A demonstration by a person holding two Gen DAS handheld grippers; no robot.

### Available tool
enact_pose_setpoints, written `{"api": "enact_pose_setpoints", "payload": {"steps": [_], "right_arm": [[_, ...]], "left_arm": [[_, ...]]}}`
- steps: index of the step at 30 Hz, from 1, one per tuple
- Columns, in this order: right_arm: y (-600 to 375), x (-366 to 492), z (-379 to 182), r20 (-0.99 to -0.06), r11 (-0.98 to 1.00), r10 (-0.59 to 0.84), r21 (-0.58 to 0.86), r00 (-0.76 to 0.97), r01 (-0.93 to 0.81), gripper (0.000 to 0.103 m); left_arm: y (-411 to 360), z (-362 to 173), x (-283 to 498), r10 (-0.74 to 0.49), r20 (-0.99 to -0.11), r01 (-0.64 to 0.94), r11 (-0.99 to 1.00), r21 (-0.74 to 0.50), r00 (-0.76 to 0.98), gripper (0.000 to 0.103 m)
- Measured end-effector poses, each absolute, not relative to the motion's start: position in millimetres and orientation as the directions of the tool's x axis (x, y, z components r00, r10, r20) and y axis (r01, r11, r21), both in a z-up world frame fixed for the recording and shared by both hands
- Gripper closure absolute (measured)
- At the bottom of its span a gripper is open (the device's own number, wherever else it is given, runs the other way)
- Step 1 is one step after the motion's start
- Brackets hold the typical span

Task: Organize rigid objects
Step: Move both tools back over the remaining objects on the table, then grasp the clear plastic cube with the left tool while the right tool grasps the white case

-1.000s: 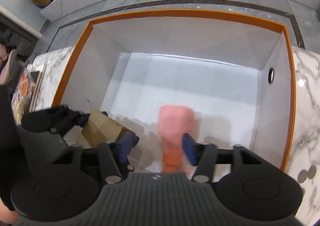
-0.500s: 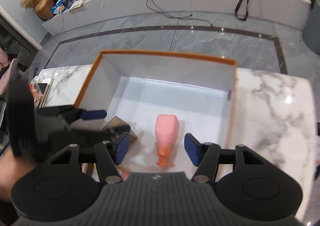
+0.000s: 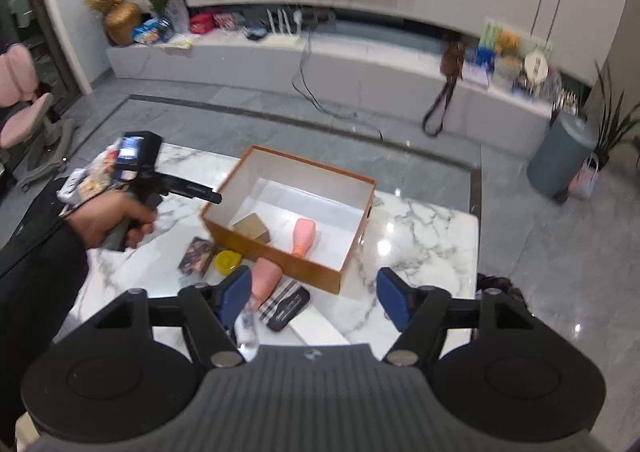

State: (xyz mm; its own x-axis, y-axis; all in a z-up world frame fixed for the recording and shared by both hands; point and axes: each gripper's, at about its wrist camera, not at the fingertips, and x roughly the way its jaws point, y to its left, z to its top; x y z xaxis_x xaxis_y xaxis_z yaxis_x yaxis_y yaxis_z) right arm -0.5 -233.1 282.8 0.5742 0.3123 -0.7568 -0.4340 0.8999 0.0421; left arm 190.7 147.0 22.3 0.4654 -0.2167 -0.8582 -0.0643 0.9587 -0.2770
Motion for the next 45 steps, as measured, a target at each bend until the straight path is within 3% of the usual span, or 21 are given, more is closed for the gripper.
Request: {"api": "enact_pose_setpoints", "payload": {"steps": [6,13,20,29,38,45], "right_arm": [[-248,-44,228,-0.687,0.833,0.487,0.181,0.539,-0.523,0.028],[-247,-30,116,-0.683,0.867,0.449,0.178,0.576,-0.465,0.028],[-256,-27,47,-0.724,0.881,0.422,0.185,0.546,-0.435,0.028],[-244,5,-13,-0.785,0.872,0.354,0.08,0.508,-0.483,0.022],[-223,58,-71,-0.835,0.765,0.267,-0.119,0.48,-0.633,0.019],[-212,86,-95,-0.865,0.653,0.284,-0.142,0.414,-0.744,0.016]], "left_arm": [[119,14,122,-0.149,-0.861,0.032,0.988,-0.152,0.487,0.022],[85,-3,32,-0.036,-0.865,0.108,0.994,0.021,0.501,0.021],[75,-8,-16,-0.055,-0.833,0.163,0.986,0.043,0.551,0.016],[89,-39,-11,-0.019,-0.82,0.247,0.957,0.15,0.571,0.015],[100,-70,30,-0.068,-0.837,0.339,0.929,0.144,0.543,0.015],[100,-85,58,-0.096,-0.858,0.412,0.9,0.142,0.505,0.015]]}}
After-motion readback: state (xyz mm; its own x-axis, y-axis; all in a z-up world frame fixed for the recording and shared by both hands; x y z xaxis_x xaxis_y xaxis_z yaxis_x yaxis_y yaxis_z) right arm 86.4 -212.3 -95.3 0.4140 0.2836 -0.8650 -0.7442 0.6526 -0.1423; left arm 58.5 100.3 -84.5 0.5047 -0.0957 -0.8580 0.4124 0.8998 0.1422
